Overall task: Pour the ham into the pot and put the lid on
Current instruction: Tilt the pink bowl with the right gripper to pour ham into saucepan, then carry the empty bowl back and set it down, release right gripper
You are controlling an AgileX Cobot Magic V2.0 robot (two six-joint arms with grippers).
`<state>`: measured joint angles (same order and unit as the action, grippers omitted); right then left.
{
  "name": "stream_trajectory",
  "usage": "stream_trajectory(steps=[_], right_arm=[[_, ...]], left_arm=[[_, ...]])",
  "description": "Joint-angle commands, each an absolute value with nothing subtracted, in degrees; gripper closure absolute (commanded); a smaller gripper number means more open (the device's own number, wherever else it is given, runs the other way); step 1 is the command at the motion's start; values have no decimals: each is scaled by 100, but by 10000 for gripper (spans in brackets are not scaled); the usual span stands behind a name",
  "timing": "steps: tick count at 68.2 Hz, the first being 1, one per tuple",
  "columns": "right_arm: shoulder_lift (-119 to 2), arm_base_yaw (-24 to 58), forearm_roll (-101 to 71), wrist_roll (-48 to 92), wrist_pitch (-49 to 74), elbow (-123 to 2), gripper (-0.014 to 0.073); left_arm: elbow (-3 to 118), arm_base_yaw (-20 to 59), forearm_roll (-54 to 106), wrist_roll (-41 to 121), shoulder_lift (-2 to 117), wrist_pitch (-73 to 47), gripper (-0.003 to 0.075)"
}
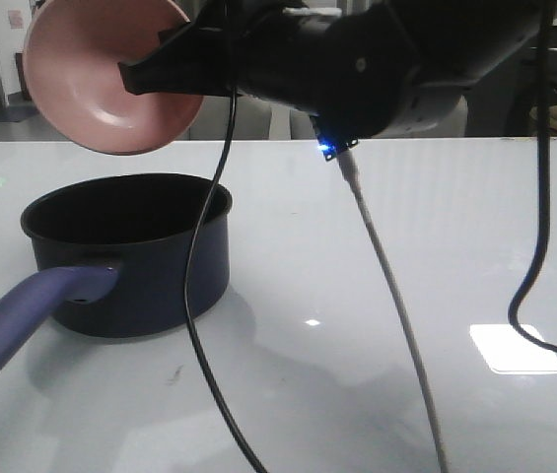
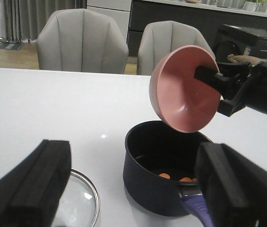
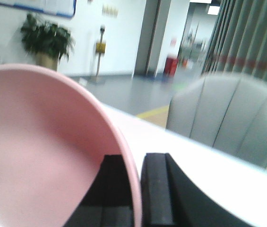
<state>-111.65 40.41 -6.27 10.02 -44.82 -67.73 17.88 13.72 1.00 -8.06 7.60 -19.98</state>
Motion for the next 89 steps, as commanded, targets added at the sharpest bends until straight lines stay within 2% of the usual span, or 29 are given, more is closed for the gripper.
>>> stream_trajectory(steps=[1,24,33,47,66,89], right_arm=[[-10432,4006,-910,768,-3816,-6964,459],[-9169,3375,-1021,844,-263,-6964,459],[-8867,2863,-1028,844,1098,-6964,459],[-8889,1970,-1514,768,2436,-6925,459],[-9260,1044,-1714,768,3142,-6812,459],[-10114,952,-1714,768,2840,-6812,456]], left_arm=[[1952,1411,154,-822,814,-1538,148],[1952,1411,154,-822,814,-1538,148],[1952,1411,154,-822,814,-1538,148],[1952,1411,154,-822,814,-1250,148],[1952,1411,154,-822,814,-1222,148],[1918,1411,154,-822,814,-1243,148]])
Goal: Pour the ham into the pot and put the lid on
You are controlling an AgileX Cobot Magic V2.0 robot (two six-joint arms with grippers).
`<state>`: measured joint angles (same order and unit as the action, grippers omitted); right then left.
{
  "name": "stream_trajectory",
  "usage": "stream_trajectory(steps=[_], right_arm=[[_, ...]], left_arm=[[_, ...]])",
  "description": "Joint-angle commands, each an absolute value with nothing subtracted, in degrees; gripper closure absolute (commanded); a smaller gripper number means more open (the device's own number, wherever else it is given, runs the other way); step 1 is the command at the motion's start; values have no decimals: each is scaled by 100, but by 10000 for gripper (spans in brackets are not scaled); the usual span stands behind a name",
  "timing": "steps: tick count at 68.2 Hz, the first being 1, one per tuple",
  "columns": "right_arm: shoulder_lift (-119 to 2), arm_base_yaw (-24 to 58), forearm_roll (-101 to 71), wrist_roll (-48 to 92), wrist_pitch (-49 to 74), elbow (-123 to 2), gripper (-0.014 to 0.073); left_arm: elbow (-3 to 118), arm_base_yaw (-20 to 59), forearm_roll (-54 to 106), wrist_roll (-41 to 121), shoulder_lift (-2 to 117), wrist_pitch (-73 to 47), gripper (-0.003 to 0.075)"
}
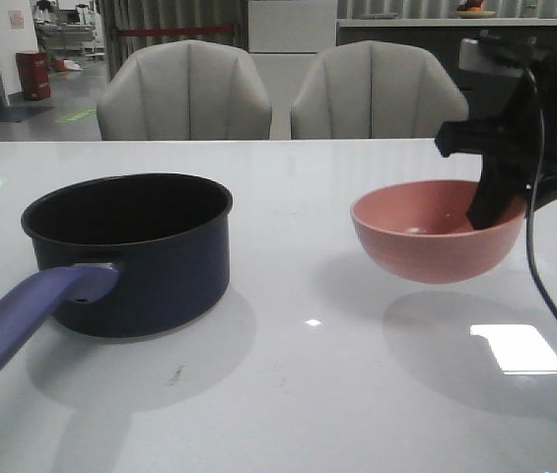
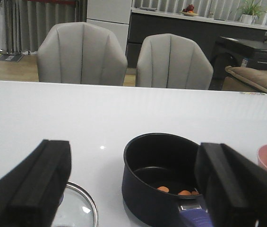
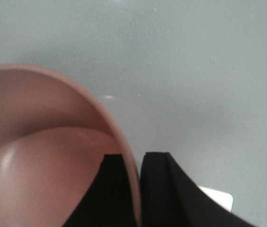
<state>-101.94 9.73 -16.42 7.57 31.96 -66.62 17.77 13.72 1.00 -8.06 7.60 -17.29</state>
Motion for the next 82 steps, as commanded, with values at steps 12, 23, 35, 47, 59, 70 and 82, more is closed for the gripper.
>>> stream_trajectory(steps=[12,23,35,47,59,70,82], right_arm=[[-10346,952,-1714,768,2694,-6845,380],[-10302,952,-1646,872,2734,-6850,206],[-9795,952,-1448,939,2811,-6850,164],[-8907,980,-1398,1121,2782,-6824,164],[-7982,1388,-1415,1121,2396,-6515,164],[-6939,1917,-1387,1127,1397,-5591,164],[-5674,1972,-1386,1127,879,-4570,164]], left_arm=[[1757,1411,154,-822,814,-1243,148],[1692,1411,154,-822,814,-1226,148],[1692,1411,154,-822,814,-1226,148],[1692,1411,154,-822,814,-1226,148],[1692,1411,154,-822,814,-1202,148],[1692,1411,167,-822,814,-1202,148],[1692,1411,167,-822,814,-1153,148]])
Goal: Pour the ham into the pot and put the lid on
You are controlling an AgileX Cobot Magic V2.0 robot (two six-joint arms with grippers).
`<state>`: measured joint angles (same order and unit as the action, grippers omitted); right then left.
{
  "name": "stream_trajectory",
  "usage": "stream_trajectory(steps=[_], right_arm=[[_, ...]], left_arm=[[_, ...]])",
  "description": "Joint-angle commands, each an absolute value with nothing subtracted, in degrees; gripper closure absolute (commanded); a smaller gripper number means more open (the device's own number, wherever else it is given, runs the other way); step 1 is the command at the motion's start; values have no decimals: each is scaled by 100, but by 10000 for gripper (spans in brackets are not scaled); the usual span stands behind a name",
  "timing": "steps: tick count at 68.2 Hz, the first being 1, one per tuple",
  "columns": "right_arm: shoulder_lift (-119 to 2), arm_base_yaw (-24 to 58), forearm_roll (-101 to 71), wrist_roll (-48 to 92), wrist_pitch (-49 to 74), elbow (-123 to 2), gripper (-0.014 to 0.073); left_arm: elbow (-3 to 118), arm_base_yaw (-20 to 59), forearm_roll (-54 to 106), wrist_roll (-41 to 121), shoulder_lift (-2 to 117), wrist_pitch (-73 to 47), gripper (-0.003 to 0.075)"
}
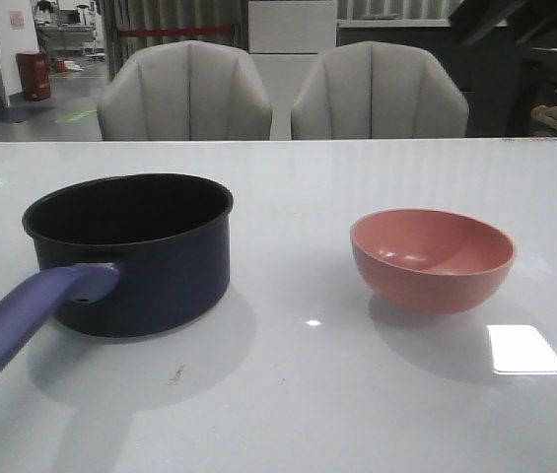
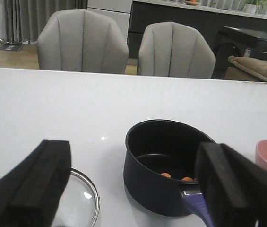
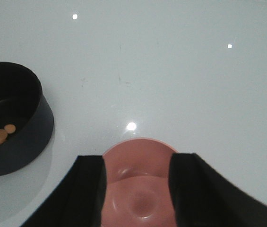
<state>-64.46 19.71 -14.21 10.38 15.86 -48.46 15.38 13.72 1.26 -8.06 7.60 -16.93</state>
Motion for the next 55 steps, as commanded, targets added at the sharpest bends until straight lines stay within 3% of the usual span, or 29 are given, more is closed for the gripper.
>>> stream_trajectory(steps=[1,37,55], right_arm=[[-5574,1972,-1386,1127,836,-4490,164],[-1877,1972,-1386,1127,399,-1839,164],[-1260,1972,-1386,1127,376,-1227,192]], left_arm=[[1692,1411,167,-822,814,-1137,148],[1692,1411,167,-822,814,-1074,148],[1692,1411,167,-822,814,-1065,148]])
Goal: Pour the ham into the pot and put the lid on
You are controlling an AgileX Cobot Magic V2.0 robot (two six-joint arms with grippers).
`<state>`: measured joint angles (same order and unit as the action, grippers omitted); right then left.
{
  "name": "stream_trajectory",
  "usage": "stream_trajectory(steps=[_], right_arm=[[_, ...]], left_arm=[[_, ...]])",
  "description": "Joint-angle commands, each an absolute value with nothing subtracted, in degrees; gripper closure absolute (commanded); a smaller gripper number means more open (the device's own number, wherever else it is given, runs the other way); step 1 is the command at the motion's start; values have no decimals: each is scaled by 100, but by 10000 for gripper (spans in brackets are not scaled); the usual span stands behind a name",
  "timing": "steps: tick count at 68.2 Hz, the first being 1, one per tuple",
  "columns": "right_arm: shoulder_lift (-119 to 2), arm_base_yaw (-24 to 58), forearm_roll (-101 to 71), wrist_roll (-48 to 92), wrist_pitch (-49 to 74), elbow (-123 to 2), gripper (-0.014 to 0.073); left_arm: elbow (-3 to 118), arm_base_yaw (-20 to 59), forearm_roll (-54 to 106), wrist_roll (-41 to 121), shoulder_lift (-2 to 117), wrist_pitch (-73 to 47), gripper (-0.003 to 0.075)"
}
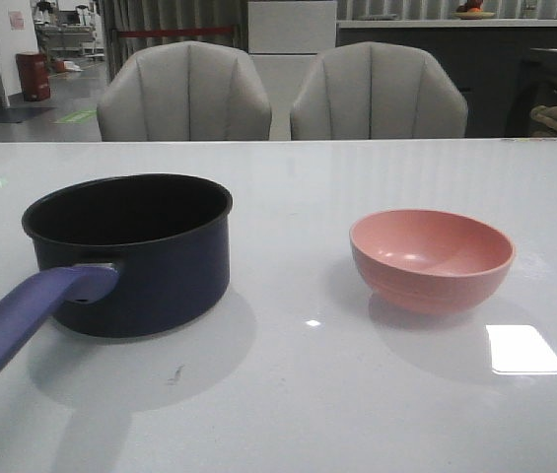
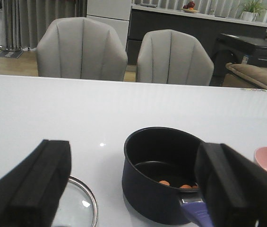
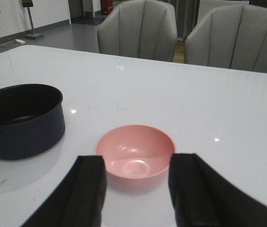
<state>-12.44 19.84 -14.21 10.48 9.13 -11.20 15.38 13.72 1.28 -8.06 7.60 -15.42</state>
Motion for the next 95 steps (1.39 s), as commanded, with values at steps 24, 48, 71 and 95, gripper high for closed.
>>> stream_trajectory(steps=[24,48,71,95], right_arm=[[-1260,1972,-1386,1127,448,-1227,435],[-1260,1972,-1392,1127,448,-1227,435],[-1260,1972,-1392,1127,448,-1227,435],[-1260,1972,-1392,1127,448,-1227,435]], left_arm=[[1692,1411,431,-822,814,-1076,148],[2522,1287,-520,-822,1571,-2354,140],[3525,423,-607,-1431,3534,-2616,89],[4695,74,-583,-1451,6095,-3751,94]])
